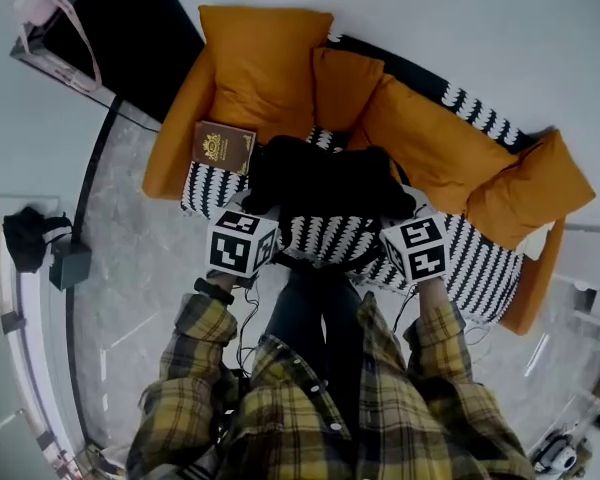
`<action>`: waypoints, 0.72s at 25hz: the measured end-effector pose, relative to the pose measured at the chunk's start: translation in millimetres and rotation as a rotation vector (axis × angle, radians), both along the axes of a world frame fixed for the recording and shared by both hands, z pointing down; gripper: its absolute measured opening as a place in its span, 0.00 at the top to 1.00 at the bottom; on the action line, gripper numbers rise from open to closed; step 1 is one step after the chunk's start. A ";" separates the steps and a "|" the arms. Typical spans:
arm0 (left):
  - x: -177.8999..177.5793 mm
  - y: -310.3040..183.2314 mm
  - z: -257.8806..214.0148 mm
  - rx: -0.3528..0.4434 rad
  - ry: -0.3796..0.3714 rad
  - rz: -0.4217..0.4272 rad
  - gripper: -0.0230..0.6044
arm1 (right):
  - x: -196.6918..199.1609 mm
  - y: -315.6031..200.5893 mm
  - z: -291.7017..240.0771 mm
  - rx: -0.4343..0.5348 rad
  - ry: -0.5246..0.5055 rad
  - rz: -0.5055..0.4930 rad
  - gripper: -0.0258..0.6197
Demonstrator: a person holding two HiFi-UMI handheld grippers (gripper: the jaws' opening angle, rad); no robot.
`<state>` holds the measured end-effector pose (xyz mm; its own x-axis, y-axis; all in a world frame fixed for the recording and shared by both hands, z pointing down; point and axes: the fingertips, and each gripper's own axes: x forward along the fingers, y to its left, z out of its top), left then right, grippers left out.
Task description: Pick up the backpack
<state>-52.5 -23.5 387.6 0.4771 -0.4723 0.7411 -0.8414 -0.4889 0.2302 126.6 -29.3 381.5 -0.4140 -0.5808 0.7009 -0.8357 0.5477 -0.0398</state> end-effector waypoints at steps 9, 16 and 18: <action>9.7 1.3 -91.2 0.122 0.036 0.057 0.90 | 9.9 -0.2 -86.6 0.148 -0.062 0.045 0.91; 6.1 9.8 -160.0 0.237 0.062 0.096 0.90 | 6.8 7.9 -153.3 0.281 -0.103 0.045 0.91; 4.8 12.3 -177.6 0.269 0.063 0.107 0.90 | 5.5 10.7 -169.9 0.308 -0.119 0.046 0.91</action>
